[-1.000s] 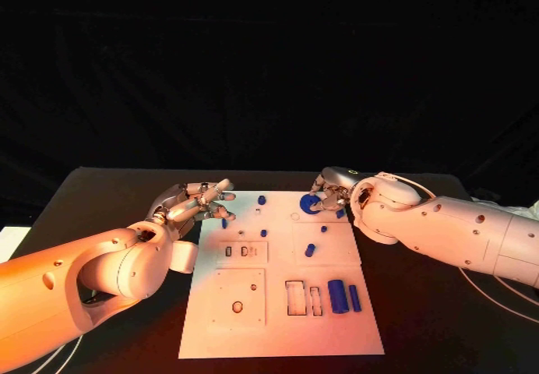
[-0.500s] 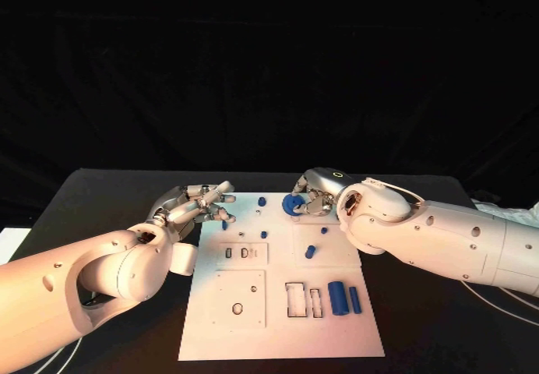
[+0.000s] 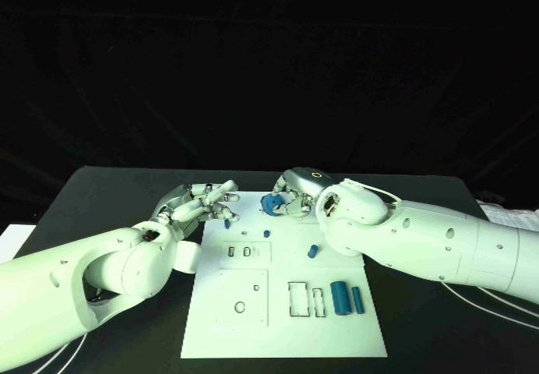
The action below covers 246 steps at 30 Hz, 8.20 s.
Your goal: Assemble the parts on the task board
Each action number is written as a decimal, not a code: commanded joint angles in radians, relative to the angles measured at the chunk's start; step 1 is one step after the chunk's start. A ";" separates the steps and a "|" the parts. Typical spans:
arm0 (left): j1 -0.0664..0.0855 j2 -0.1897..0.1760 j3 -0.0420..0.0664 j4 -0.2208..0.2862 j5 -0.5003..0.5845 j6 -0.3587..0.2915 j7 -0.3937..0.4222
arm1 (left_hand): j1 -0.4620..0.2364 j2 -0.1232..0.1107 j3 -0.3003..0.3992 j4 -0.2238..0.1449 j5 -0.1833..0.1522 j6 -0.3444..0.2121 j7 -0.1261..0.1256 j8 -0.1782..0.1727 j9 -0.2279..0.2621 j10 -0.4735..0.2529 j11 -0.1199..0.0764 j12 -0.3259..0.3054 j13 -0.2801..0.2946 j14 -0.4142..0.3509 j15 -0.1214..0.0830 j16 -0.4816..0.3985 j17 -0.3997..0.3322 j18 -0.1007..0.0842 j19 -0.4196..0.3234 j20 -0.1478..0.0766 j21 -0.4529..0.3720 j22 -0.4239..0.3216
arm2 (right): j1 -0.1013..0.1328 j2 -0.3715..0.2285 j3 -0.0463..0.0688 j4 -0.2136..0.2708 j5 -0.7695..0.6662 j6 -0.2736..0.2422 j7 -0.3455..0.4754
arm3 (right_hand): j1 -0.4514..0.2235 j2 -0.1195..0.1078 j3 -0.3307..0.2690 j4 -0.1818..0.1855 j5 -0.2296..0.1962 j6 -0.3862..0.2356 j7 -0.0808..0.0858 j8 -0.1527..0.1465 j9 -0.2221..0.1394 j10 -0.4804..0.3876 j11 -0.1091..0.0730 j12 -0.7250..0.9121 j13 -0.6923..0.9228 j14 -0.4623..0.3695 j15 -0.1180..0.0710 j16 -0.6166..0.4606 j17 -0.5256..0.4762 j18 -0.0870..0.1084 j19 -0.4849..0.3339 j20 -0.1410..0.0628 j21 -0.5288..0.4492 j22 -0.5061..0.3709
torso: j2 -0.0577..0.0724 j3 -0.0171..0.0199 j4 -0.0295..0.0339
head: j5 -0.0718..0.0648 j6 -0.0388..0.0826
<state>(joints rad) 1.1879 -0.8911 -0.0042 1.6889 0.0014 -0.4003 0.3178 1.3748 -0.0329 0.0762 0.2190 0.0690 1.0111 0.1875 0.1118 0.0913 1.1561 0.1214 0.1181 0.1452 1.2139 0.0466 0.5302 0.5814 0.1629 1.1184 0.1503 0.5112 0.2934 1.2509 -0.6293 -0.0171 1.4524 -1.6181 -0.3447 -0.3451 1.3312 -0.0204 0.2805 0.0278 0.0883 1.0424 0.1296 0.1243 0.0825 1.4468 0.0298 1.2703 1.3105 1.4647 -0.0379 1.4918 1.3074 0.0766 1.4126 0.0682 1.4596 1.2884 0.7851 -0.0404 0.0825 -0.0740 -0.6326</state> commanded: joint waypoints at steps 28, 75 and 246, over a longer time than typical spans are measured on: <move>0.001 0.007 0.001 -0.003 -0.004 0.027 -0.003 | 0.000 0.009 -0.005 -0.005 -0.004 -0.005 0.004 -0.004 0.001 -0.011 0.000 -0.004 0.001 -0.006 0.002 -0.005 0.002 0.016 -0.007 0.001 0.002 0.001 | -0.023 0.095 -0.012 -0.091 -0.013 0.024 0.008 | -0.093 -0.071 -0.015 0.054 0.031 -0.069 0.015 -0.050 -0.007 -0.064 0.025 -0.134 -0.047 0.068 0.018 -0.038 0.090 -0.005 -0.032 0.018 -0.018 -0.054 | 0.000 0.0015 -0.0028 | 0.005 -0.010; 0.001 0.007 0.001 -0.006 -0.004 0.038 -0.027 | 0.011 0.016 -0.003 -0.016 -0.003 -0.024 0.012 -0.012 -0.001 -0.032 0.007 -0.012 0.002 -0.010 0.007 -0.014 0.004 0.016 -0.016 0.006 0.004 0.006 | -0.022 0.080 -0.013 -0.086 0.080 -0.098 0.043 | -0.116 -0.062 -0.091 0.148 0.130 -0.092 0.020 -0.054 -0.002 -0.074 0.031 -0.151 -0.051 0.070 0.024 -0.038 0.097 -0.004 -0.035 0.025 -0.022 -0.059 | 0.000 0.0028 -0.0015 | -0.005 -0.011; -0.004 0.022 -0.001 -0.101 -0.015 0.066 -0.018 | 0.044 0.029 0.016 -0.043 -0.003 -0.023 0.011 -0.009 0.002 -0.035 0.006 -0.012 0.004 -0.012 0.006 -0.022 0.006 0.018 -0.024 0.006 0.009 0.012 | -0.136 0.038 -0.026 0.093 0.105 0.029 0.023 | 0.011 0.023 -0.016 -0.013 0.020 0.076 -0.028 -0.004 0.034 -0.056 -0.011 -0.136 -0.025 0.075 -0.011 -0.028 0.127 -0.005 -0.037 -0.007 -0.016 -0.047 | -0.019 0.0071 -0.0222 | 0.050 -0.054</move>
<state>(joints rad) 1.1840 -0.8712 -0.0061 1.5865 -0.0117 -0.3549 0.2897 1.4105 -0.0054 0.0914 0.1817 0.0690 0.9931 0.1978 0.1039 0.0927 1.1275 0.1284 0.1083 0.1478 1.2065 0.0539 0.5148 0.5867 0.1626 1.1005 0.1538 0.5149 0.3044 1.1201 -0.5917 -0.0401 1.5455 -1.4920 -0.3584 -0.3060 1.3539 0.0037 0.2618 0.0147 0.1065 1.1018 0.1132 0.1209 0.1015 1.3877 0.0292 1.1383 1.2893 1.4648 -0.0448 1.4706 1.3080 0.0766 1.3818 0.0629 1.4508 1.2433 0.7662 -0.0342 0.0604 -0.0244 -0.6833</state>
